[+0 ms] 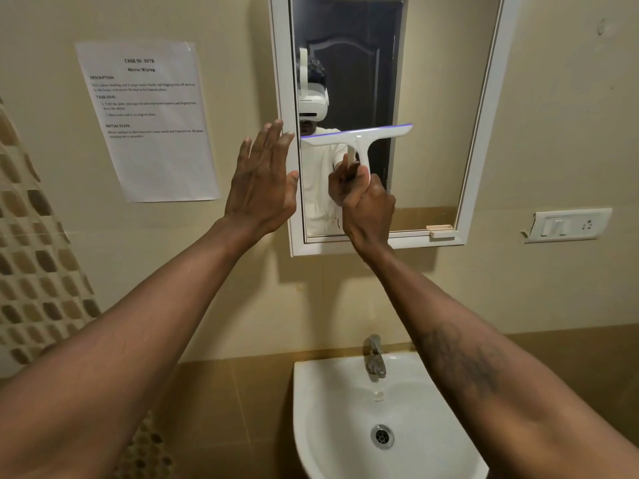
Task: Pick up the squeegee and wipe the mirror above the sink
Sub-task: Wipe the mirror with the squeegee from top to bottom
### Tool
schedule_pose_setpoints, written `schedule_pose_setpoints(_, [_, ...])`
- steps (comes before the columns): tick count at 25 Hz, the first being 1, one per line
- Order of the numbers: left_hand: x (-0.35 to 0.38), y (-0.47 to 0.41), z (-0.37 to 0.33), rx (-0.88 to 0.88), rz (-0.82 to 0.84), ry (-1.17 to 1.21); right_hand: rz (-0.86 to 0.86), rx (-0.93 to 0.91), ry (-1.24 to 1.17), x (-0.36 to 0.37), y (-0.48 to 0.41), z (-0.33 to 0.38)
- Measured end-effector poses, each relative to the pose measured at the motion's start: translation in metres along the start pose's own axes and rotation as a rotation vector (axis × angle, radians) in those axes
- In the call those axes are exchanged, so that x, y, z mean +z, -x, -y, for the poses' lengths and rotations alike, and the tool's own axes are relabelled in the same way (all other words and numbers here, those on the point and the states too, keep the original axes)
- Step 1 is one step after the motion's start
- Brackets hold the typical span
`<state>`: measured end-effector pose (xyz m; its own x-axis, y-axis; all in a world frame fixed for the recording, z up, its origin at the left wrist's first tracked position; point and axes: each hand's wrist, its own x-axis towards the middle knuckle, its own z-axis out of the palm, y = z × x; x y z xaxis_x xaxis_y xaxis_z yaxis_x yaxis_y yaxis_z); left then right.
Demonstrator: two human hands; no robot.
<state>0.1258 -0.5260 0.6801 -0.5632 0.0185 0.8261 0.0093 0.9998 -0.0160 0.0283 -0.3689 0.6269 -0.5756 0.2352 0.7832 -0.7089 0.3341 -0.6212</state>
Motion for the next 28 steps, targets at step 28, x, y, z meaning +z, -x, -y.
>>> schedule_pose_setpoints(28, [0.026,0.029,-0.009,0.021,0.062,0.051,0.063,0.144,0.108,-0.004,0.076,-0.038])
